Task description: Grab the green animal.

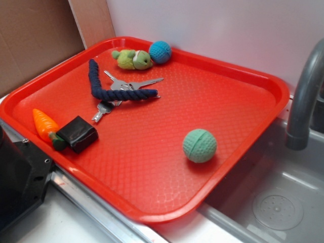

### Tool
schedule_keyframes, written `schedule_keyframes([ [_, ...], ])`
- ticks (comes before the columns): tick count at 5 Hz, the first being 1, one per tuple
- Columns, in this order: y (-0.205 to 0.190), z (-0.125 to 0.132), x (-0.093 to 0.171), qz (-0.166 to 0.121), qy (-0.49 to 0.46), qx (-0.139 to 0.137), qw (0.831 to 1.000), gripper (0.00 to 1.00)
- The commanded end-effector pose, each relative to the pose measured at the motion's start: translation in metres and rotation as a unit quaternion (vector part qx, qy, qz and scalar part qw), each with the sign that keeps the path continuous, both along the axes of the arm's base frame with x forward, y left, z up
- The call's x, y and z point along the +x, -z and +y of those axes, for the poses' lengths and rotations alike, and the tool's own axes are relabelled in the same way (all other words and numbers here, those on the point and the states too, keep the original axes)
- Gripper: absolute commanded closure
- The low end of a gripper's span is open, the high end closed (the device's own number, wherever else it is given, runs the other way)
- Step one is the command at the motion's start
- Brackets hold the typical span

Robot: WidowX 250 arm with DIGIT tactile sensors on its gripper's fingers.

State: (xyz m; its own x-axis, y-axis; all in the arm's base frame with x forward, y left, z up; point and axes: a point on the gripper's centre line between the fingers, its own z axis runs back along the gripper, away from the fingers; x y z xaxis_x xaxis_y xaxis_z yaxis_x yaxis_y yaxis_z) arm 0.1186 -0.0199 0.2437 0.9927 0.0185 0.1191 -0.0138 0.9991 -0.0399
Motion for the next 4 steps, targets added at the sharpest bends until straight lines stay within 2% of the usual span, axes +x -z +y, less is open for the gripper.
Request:
schedule_keyframes([
  [1,0.0,0.0,0.0,0.0,0.0,0.0,1.0,0.0],
  [2,0.045,0.042,0.035,0.004,0.055,0.059,0.997,0.0],
  [3,0.068,0.077,0.058,0.005,0.12,0.06,0.991,0.0],
  [4,0.091,0.11,0.086,-0.011,0.168,0.048,0.985,0.0],
])
